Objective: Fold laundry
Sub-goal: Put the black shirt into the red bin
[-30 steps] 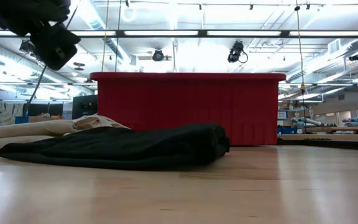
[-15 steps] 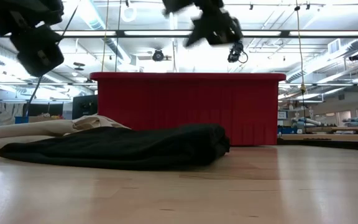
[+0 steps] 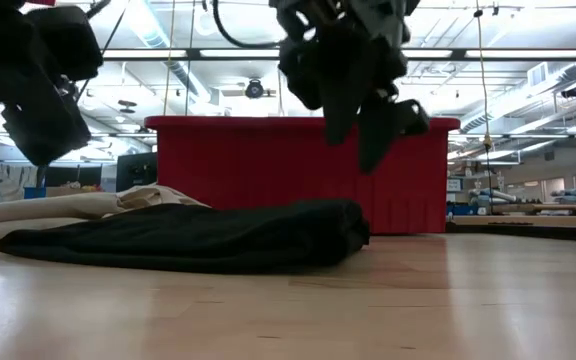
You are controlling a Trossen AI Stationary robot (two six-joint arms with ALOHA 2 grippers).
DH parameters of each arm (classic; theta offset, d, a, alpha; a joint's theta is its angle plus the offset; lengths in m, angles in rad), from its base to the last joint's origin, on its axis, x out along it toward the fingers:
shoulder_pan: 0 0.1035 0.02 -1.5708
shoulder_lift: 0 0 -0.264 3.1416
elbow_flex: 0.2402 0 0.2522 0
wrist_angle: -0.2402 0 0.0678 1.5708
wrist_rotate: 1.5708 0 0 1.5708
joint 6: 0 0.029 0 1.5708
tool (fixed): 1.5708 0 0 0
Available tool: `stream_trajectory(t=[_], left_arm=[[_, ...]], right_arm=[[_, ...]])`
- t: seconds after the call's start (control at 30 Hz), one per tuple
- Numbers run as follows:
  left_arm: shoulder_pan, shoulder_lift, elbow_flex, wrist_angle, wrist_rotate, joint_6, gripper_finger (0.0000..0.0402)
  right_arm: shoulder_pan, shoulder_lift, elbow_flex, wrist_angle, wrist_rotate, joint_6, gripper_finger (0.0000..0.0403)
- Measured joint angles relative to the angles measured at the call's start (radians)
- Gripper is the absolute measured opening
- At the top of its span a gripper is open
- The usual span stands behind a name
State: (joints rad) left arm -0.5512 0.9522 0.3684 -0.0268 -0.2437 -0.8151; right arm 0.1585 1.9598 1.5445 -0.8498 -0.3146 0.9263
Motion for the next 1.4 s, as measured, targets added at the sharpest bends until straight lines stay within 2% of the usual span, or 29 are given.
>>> stream_trajectory(t=[0.2, 0.43, 0.57, 0.77, 1.03, 1.17, 1.4], left_arm=[[0.029, 0.063, 0.0, -0.002, -0.05, -0.068, 0.016], [0.064, 0.068, 0.0, -0.123, -0.001, -0.495, 0.016], [0.064, 0.068, 0.001, -0.181, 0.085, -0.624, 0.016], [0.052, 0.068, 0.001, -0.263, 0.124, -0.715, 0.0178], [0.061, 0.068, 0.001, -0.276, 0.133, -0.719, 0.0266], [0.075, 0.068, 0.001, -0.326, 0.1, -0.72, 0.0298], [0.118, 0.07, 0.001, -0.312, 0.081, -0.671, 0.0303]], right_arm=[[-0.066, 0.0, -0.035, 0.043, -0.001, -0.09, 0.0223], [-0.106, 0.0, -0.042, 0.13, 0.0, -0.103, 0.0224], [-0.116, 0.0, -0.042, 0.143, -0.002, -0.125, 0.0224], [-0.131, 0.0, -0.042, 0.186, -0.001, -0.134, 0.0224], [-0.134, 0.0, -0.042, 0.248, 0.006, -0.137, 0.0224], [-0.135, 0.0, -0.042, 0.256, 0.006, -0.144, 0.0224], [-0.134, 0.0, -0.045, 0.259, 0.022, -0.167, 0.0224]])
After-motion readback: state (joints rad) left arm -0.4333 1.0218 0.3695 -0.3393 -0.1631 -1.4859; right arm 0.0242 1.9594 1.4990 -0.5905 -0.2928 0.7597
